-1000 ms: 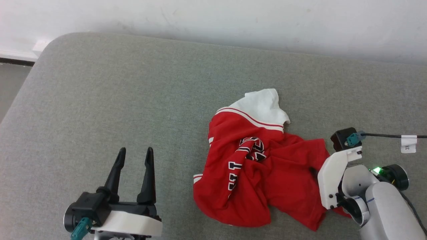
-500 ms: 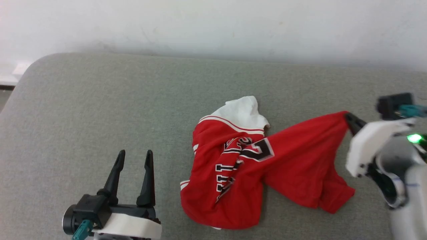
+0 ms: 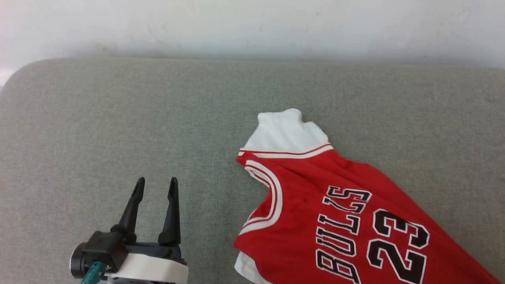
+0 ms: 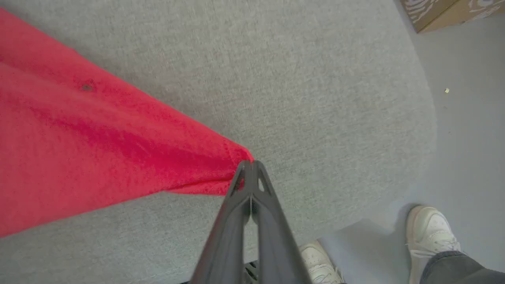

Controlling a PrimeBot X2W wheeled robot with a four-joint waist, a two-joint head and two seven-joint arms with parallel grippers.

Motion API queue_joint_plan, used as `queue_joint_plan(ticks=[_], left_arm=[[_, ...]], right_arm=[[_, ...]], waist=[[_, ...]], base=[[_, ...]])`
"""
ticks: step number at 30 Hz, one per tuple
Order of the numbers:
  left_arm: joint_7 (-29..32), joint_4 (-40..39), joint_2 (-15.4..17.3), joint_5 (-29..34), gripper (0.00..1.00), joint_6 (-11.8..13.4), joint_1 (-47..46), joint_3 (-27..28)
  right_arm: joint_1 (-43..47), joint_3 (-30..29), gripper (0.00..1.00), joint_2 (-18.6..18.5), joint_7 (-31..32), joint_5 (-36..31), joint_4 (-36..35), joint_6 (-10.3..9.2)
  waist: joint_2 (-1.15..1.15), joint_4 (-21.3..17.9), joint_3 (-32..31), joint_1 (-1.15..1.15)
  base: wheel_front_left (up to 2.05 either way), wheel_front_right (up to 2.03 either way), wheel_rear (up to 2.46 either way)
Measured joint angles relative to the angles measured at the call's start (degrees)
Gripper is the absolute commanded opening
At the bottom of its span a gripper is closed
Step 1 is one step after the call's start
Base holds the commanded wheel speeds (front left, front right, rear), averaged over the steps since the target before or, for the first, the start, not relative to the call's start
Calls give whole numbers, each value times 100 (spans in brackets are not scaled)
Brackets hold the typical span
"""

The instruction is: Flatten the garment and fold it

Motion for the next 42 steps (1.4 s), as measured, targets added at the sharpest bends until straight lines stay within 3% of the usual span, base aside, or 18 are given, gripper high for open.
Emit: queue_joint_plan(ticks=[2, 4, 6, 7, 10, 13, 16, 20, 25, 31, 36, 41, 42], left_arm=[[0, -4, 0, 0, 100, -2, -4, 16], [0, 9, -1, 1, 100, -44, -24, 24], [0, 26, 0, 1, 100, -51, -72, 27], [0, 38, 0, 1, 100, -52, -101, 26], [0, 53, -1, 1, 100, -53, -114, 26], [0, 46, -1, 1, 100, -53, -113, 35], [0, 24, 0, -1, 100, -52, -113, 20], [0, 7, 0, -22, 100, -51, -127, -43], [0, -13, -1, -62, 100, -53, -364, -133], [0, 5, -1, -121, 100, -87, -641, -261], [0, 98, -1, -226, 100, -88, -764, -378], [0, 133, 0, -316, 100, -88, -882, -456], [0, 135, 0, -316, 100, -87, -900, -458]], right_arm=[[5, 27, 0, 12, -232, 156, 320, 0], [-87, 210, 24, 8, -470, 203, 564, 0], [-282, 378, 62, 18, -708, 331, 754, 1], [-371, 482, 100, 14, -803, 334, 781, 1], [-645, 695, 100, 26, -1003, 399, 594, 1], [-944, 922, 100, 22, -1011, 416, -103, 1], [-1387, 1304, 100, 18, -776, 134, -847, 1], [-2249, 1916, 100, 12, -263, -266, -1073, 1], [-3454, 2530, 100, 12, 183, -470, -257, 1], [-4622, 3091, 100, -219, 545, -693, 1369, 0], [-5166, 3651, 100, -491, 835, -757, 2664, 2], [-5521, 3787, 100, -595, 787, -853, 3507, 1], [-5611, 3779, 56, -593, 720, -875, 3606, 1]], waist=[[0, -26, 69, 0], [0, -61, 114, 1], [0, -94, 126, 0], [0, -101, 116, 1], [0, -89, 55, 0], [0, -42, 12, 0], [0, 23, 24, 0], [0, 119, 131, 0], [0, 276, 369, 1], [0, 598, 654, 1], [0, 902, 859, 2], [0, 1189, 1030, 1], [0, 1231, 1063, 1]], base=[[0, 0, 0], [0, 0, 0], [0, 0, 0], [0, 0, 0], [0, 0, 0], [0, 0, 0], [0, 0, 0], [0, 0, 0], [0, 0, 0], [0, 0, 0], [0, 0, 0], [0, 0, 0], [0, 0, 0]])
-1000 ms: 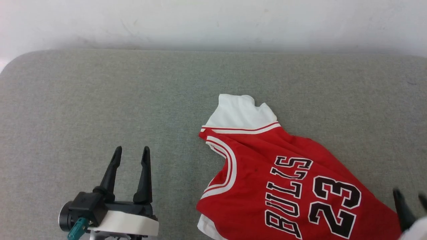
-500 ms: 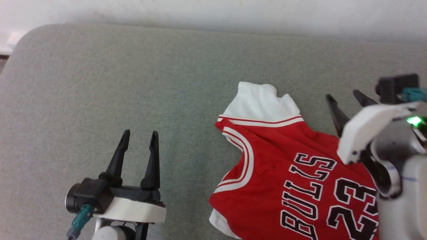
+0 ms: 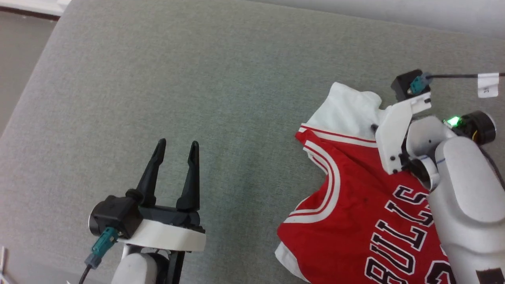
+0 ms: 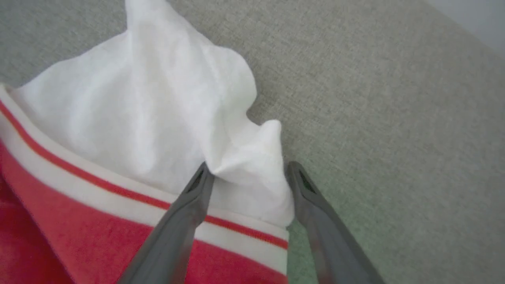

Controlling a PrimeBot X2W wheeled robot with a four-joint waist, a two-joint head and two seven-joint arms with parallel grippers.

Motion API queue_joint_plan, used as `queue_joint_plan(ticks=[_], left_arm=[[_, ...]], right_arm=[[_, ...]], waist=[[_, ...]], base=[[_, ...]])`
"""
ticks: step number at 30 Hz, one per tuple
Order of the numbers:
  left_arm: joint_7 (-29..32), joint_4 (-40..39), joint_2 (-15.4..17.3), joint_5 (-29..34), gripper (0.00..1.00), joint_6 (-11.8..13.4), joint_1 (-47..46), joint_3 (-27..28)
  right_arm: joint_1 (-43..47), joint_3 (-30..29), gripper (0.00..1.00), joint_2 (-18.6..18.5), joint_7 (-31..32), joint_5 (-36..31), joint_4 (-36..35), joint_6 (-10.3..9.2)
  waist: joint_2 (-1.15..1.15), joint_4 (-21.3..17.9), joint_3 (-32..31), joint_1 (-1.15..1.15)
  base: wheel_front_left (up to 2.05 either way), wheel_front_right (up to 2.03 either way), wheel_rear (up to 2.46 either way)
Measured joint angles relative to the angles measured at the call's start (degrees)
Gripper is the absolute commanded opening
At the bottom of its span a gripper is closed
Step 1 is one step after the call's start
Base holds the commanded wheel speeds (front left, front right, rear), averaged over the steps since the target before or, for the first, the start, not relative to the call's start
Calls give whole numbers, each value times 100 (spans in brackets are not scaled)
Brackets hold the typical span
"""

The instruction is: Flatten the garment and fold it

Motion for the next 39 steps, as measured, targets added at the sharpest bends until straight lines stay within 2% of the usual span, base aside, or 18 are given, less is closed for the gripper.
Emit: queue_joint_plan(ticks=[2, 7, 14, 19, 23, 26, 29, 30, 32, 33, 36, 39], left_arm=[[0, 4, 1, 0, 100, 0, -18, 10], [0, 15, 1, 8, 100, 44, -18, 90], [1, 26, 1, 123, 100, 43, 111, 174], [0, 26, 1, 205, 100, 41, 269, 225], [0, 18, 0, 312, 100, 8, 327, 254], [0, 18, 0, 368, 100, -18, 331, 289], [0, 23, 4, 407, 100, -58, 361, 331], [0, 27, 3, 422, 100, -60, 390, 341], [0, 46, 3, 445, 100, -69, 463, 348], [0, 60, 4, 458, 100, -93, 487, 354], [1, 74, 3, 470, 100, -107, 512, 356], [0, 66, 3, 477, 100, -108, 542, 363]], right_arm=[[-147, -99, 0, 44, -181, -41, 142, 0], [-261, -408, 0, 144, -744, -116, 263, 1], [-85, -1224, 0, -157, -1219, -65, -353, 1], [939, -2284, 0, -332, -1144, -133, -1181, 1], [2041, -3452, 0, -233, -1100, -216, -1777, 1], [2822, -4121, 0, 15, -1151, -308, -2030, 0], [3315, -4332, 0, 347, -1295, -279, -2033, 1], [3365, -4347, 3, 428, -1374, -247, -1992, 1], [3373, -4328, 53, 511, -1596, -218, -1889, 1], [3358, -4302, 100, 531, -1725, -216, -1841, 1], [3267, -4141, 100, 569, -2056, -153, -1764, 1], [3141, -3985, 100, 598, -2497, -41, -2018, 1]], waist=[[0, 60, 71, 0], [0, 29, 130, 1], [0, -253, -49, 0], [0, -605, -262, -1], [0, -865, -394, -1], [0, -1009, -466, -2], [0, -1120, -517, -2], [0, -1152, -532, -1], [0, -1207, -571, -1], [0, -1228, -594, -1], [0, -1275, -669, -1], [0, -1289, -746, -1]], base=[[0, 0, 0], [0, 0, 0], [0, 0, 0], [0, 0, 0], [0, 0, 0], [0, 0, 0], [0, 0, 0], [0, 0, 0], [0, 0, 0], [0, 0, 0], [0, 0, 0], [0, 0, 0]])
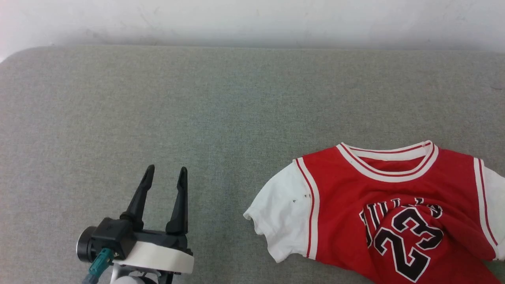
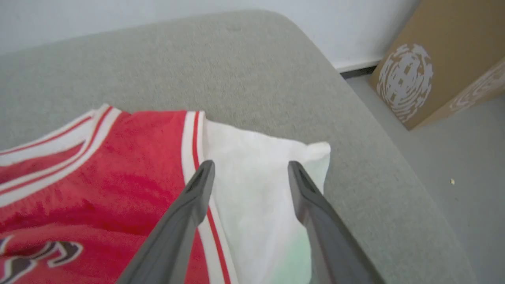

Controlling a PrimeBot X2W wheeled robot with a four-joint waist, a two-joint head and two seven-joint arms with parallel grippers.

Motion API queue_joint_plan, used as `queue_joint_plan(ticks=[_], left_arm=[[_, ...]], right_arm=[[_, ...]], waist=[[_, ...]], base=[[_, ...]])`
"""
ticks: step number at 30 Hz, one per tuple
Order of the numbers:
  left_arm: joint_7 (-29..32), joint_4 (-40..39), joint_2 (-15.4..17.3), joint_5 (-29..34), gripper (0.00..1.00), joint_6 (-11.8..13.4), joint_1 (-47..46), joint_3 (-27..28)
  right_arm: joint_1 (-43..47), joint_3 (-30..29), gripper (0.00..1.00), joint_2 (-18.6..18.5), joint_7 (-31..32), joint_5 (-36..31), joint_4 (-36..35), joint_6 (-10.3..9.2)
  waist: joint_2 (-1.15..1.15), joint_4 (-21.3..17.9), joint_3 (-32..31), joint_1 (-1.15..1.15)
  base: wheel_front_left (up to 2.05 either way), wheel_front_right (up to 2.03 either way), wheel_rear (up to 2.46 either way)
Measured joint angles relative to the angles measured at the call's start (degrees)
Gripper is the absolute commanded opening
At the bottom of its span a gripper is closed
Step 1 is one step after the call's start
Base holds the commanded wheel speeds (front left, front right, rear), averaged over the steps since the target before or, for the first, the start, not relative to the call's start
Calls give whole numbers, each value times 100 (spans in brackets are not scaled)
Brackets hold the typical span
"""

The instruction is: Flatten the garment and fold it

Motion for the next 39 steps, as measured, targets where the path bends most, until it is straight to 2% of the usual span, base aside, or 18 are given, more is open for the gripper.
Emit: queue_joint_plan(ticks=[6, 10, 16, 19, 22, 29, 31, 33, 39], left_arm=[[0, -231, 0, -21, 100, 0, 28, 116], [0, -469, -2, -20, 100, 0, 182, 193], [0, -725, -2, -7, 100, 3, 471, 205], [0, -740, -2, -11, 100, 71, 616, 164], [0, -740, -2, -9, 100, 154, 680, 90], [19, -581, 3, 146, 100, 143, 503, -165], [288, -467, 15, 23, 100, 63, 333, -301], [800, -367, 38, -200, 100, -1, 119, -487], [2291, -181, 292, -299, 100, -69, -533, -1226]], right_arm=[[121, 482, 100, -12, -803, 359, -971, -1], [573, 967, 100, 2, -1412, 559, -1274, -1], [1108, 1640, 100, 9, -2274, 444, -1414, 0], [1201, 1748, 100, 11, -2570, 481, -1338, 0], [1235, 1807, 100, 11, -2694, 474, -1236, 0], [1213, 1763, 100, 9, -2761, 401, -1169, 0], [1182, 1751, 100, 9, -2761, 393, -1168, 0], [1131, 1740, 100, 8, -2771, 381, -1169, 0], [1006, 1740, 100, 9, -2796, 389, -1124, 0]], waist=[[0, -21, -82, 1], [0, -74, -104, 0], [0, -138, -124, 0], [0, -151, -142, 1], [0, -162, -170, 0], [0, -162, -182, 0], [0, -158, -152, 1], [0, -153, -103, 1], [0, -150, 99, 1]], base=[[0, 0, 0], [0, 0, 0], [0, 0, 0], [0, 0, 0], [0, 0, 0], [0, 0, 0], [0, 0, 0], [0, 0, 0], [0, 0, 0]])
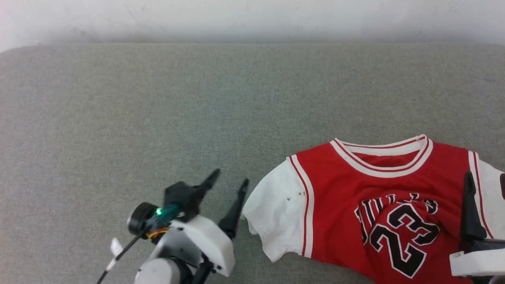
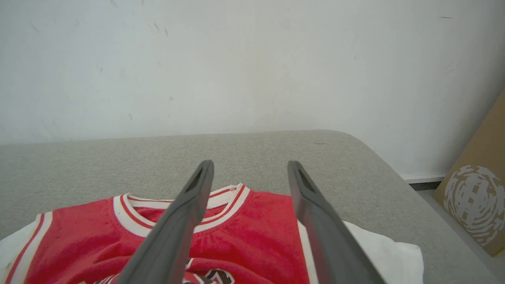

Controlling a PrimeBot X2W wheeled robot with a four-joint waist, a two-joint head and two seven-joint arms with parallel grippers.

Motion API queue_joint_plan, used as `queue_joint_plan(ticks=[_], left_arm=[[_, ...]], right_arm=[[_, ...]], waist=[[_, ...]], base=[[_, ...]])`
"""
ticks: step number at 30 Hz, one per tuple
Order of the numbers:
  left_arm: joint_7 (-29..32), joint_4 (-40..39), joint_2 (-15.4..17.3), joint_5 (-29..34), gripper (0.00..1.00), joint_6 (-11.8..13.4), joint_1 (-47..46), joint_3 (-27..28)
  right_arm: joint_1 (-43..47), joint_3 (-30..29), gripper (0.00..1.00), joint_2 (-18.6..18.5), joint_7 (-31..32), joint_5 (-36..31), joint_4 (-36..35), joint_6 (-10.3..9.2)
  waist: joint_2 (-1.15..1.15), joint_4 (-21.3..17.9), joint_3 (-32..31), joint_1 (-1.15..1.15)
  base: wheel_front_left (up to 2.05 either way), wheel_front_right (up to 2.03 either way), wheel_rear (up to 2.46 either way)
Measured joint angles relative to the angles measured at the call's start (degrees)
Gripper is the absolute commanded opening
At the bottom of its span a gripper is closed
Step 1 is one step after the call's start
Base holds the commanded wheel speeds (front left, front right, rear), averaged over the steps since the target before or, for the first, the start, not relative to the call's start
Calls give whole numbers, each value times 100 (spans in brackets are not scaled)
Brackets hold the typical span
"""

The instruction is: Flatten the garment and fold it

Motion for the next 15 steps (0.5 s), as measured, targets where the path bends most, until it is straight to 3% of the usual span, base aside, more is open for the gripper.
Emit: queue_joint_plan(ticks=[5, 15], left_arm=[[1092, 44, 162, -169, 100, -34, -181, -522], [2169, 130, 354, -168, 100, -32, -283, -893]], right_arm=[[-57, -4, 100, 0, -52, 58, 97, 0], [-221, 58, 100, 0, -196, 138, 369, 0]], waist=[[0, -24, 195, 0], [0, -146, 450, 0]], base=[[0, 0, 0], [0, 0, 0]])
